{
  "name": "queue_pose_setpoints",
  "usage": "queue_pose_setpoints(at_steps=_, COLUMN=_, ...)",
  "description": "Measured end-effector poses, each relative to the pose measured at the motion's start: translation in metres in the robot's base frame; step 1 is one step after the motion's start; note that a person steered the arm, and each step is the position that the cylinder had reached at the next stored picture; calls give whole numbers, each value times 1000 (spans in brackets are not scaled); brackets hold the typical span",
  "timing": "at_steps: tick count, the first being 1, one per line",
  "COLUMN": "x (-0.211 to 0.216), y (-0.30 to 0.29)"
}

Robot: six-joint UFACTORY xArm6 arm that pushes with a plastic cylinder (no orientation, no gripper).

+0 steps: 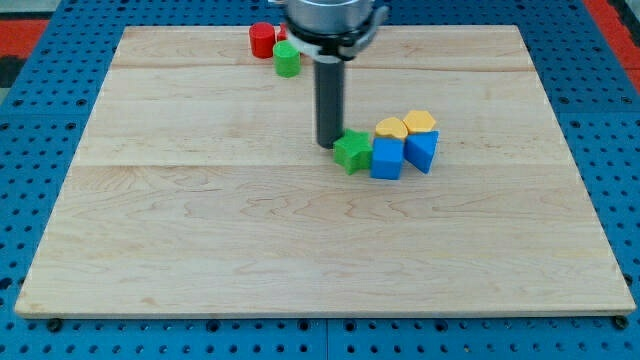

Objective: Push the green circle with the red circle a bit down

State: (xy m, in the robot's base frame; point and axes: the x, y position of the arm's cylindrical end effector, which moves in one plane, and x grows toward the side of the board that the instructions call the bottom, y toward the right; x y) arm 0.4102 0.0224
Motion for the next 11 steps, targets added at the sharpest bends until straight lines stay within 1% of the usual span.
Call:
queue_pose_setpoints(at_steps=1, x=0, y=12)
queue_pose_setpoints(at_steps=2, x=-13, y=-33)
queue_pose_setpoints(at_steps=3, x=-58, y=-56)
queue_pose_setpoints(at_steps=4, x=-105, y=-59)
queue_pose_setpoints(at_steps=5, x=-111, y=-134)
queue_pose_setpoints(at_steps=6, x=-148, y=-174)
queue_pose_setpoints(at_steps=7, x=-201, y=-174)
queue_pose_setpoints(at_steps=8, x=-217, y=-149)
queue_pose_setpoints(at_steps=9, x=-196, y=-104)
queue_pose_setpoints(at_steps=10, x=-190, y=-71)
queue_pose_setpoints(at_steps=11, x=-172, y=-69)
